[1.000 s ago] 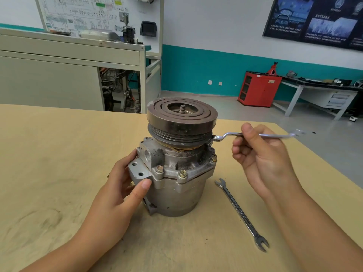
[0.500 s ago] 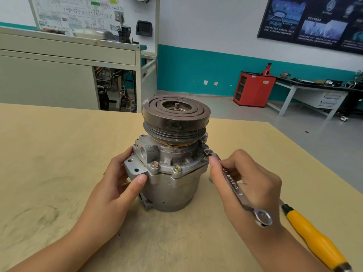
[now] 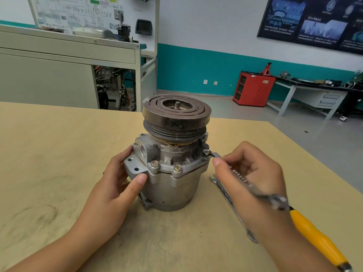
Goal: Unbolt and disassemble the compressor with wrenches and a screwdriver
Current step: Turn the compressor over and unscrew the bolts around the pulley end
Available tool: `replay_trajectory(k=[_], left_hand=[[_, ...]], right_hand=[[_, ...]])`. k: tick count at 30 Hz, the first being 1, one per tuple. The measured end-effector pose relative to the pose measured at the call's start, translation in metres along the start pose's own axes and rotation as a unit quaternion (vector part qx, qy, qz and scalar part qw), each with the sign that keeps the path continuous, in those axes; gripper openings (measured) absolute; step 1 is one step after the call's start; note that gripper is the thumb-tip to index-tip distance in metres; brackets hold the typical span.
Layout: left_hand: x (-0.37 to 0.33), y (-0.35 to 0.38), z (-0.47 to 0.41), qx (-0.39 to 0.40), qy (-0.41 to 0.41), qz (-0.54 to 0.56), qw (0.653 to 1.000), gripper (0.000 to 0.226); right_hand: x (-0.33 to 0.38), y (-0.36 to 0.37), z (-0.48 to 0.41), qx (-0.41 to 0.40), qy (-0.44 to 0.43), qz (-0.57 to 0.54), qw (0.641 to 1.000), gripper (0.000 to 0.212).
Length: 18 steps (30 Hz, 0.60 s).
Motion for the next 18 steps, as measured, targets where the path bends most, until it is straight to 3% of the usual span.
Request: replay_trajectory(k=[3, 7, 9, 14, 18], left_hand=[[0.001, 0.000, 0.000, 0.000, -0.002, -0.005, 1.000, 0.055], [0.001, 0.000, 0.000, -0.002, -0.001, -0.006, 1.000, 0.054], [0.000, 0.001, 0.000, -0.005, -0.002, -0.002, 1.000, 0.054], [-0.001, 0.001, 0.000, -0.008, -0.001, -0.004, 1.000, 0.055], [0.000, 0.001, 0.001, -0.006, -0.004, -0.002, 1.000, 0.057]], right_hand=[[-0.029, -0.004, -0.015, 0.023, 0.184, -0.146, 0.972, 0.022], [-0.058, 0.005, -0.027, 0.099, 0.383, -0.321, 0.861, 0.004], [-0.067, 0.012, -0.032, 0.110, 0.412, -0.331, 0.842, 0.005], [-0.074, 0.041, -0.049, 0.134, 0.418, -0.306, 0.845, 0.010], [-0.074, 0.056, -0.056, 0.140, 0.417, -0.264, 0.858, 0.043]])
Point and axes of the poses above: each hand's wrist, its own z-axis away from the middle knuckle, its own y-axis out of the palm, x = y × z, the point moved 6 cm from there along -z, towards the middle knuckle, and after that the axes turned 9 degrees about -x, right-handed, at the moved point
